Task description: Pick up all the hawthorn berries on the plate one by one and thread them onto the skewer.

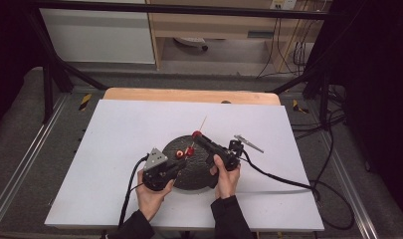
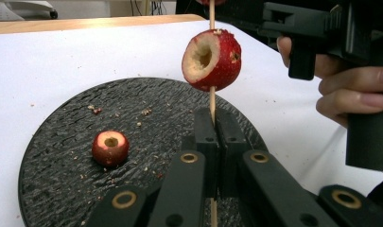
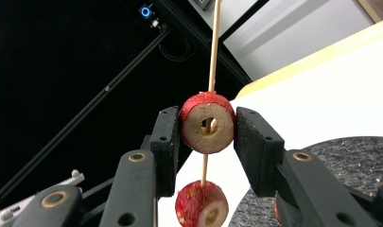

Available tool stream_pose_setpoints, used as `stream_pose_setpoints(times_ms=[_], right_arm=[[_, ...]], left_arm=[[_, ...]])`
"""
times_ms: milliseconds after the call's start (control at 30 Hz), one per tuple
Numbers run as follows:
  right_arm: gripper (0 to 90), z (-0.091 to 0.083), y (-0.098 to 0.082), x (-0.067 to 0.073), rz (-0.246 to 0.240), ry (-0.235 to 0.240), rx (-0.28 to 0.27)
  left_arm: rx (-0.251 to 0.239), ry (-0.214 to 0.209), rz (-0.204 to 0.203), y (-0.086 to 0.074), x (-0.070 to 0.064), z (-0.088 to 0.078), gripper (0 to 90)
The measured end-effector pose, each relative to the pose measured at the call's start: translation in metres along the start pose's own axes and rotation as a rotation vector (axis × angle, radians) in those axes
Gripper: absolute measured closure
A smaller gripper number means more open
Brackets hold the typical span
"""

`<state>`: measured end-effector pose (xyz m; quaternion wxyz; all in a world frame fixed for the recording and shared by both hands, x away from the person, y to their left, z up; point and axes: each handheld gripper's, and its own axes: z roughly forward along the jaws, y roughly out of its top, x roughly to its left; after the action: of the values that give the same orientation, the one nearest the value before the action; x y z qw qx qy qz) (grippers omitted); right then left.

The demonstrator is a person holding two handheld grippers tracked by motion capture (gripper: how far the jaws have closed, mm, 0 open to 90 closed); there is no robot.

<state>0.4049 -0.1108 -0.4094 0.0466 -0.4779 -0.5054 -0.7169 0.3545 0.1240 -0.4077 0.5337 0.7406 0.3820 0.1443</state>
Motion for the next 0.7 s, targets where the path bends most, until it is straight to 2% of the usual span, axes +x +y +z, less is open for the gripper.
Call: stream_pose_setpoints(times_ms=[500,567,700], right_arm=[[61.3,-0.0010,-0.0050,0.0000,-0.018,-0.021,0.056],[59.5,-0.0014,-0.0043,0.0003,-0.026,-0.030,0.070],[52.3,-0.0045,-0.0006,0.0009,-0.075,-0.050,0.084]], left_arm=[[0.007,-0.009,-0.002,0.0010,0.0021,0.0023,88.7],[0.008,-0.012,0.002,0.0012,0.0026,0.0008,88.8],[0.017,-0.005,0.019,-0.0002,0.0055,-0.0051,88.8]])
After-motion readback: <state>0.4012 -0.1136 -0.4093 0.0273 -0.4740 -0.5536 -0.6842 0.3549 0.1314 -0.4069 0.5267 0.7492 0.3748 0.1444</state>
